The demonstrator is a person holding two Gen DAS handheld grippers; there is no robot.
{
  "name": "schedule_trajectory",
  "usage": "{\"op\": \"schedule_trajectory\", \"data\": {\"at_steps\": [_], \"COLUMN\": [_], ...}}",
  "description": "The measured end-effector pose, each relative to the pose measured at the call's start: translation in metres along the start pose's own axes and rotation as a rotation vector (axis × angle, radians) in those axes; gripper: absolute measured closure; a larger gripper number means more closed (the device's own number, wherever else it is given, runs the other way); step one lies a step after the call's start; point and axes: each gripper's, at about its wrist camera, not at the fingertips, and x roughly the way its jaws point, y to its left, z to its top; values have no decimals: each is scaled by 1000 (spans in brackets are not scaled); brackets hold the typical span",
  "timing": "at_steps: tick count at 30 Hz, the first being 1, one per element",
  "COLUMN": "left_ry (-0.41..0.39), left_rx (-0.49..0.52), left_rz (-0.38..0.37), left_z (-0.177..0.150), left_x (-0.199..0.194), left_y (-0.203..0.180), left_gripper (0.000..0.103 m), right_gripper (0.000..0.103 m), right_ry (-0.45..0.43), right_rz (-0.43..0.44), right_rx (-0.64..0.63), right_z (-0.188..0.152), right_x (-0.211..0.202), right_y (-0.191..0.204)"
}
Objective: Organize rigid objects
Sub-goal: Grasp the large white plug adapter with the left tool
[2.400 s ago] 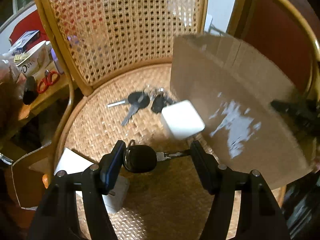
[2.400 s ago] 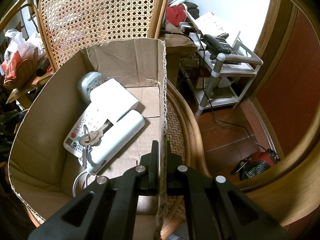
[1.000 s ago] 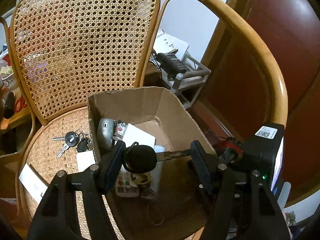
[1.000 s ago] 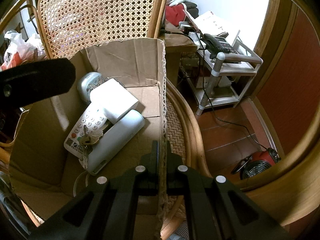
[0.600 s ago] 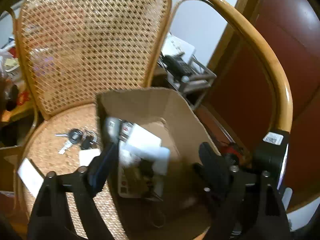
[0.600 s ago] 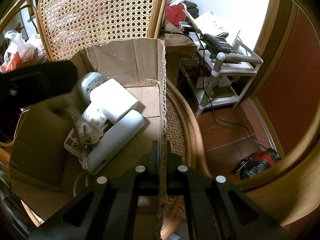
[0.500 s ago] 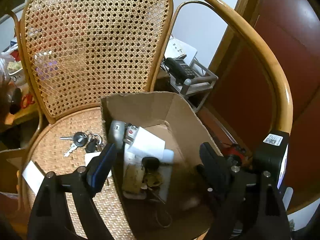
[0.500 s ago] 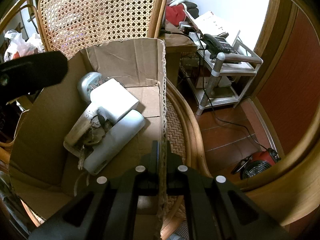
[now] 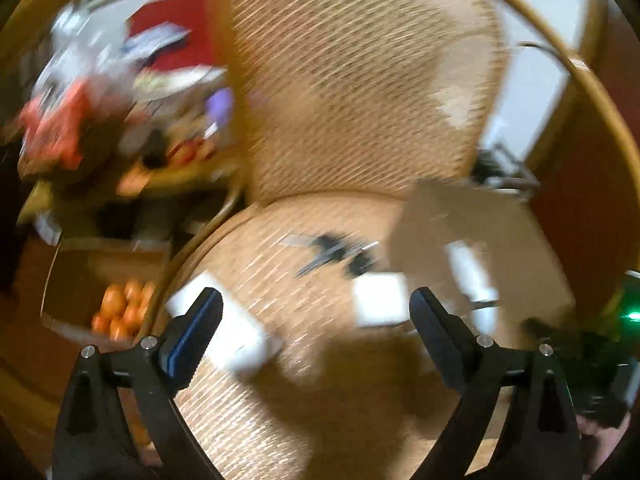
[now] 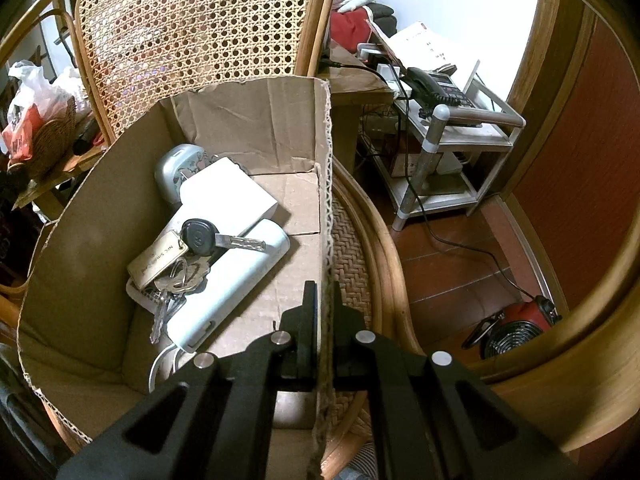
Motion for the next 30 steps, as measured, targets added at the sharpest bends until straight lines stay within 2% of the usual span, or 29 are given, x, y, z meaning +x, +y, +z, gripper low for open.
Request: {"op": "schedule_trajectory", "data": {"at_steps": [4,8,17,24,26,27,29,30], "left_ry": [95,134,182,194,166,154,149,145], "left_rx": [-93,-118,-114,-53,39,64,83,103], "left_rz": [78,159,210,158,133,125,109,99], "left_z": [-19,-36,-39,-29,-31,-32,-30,-29], "left_x": [30,51,87,97,97,97,95,93], "left_y": [32,47,55,55,45,41,36,32], "left_gripper": [10,10,8,4,5,6,18,37], "right_gripper": [97,97,96,96,96,96,96,96], "right_ry": [0,0,0,0,0,0,0,0], "right_rz": [0,0,0,0,0,0,0,0], "right_rx": [0,0,0,1,0,0,0,0], "right_z": [0,0,0,0,0,0,0,0], "right_x": [0,0,0,0,0,0,0,0], "right_y": [0,0,0,0,0,0,0,0]}}
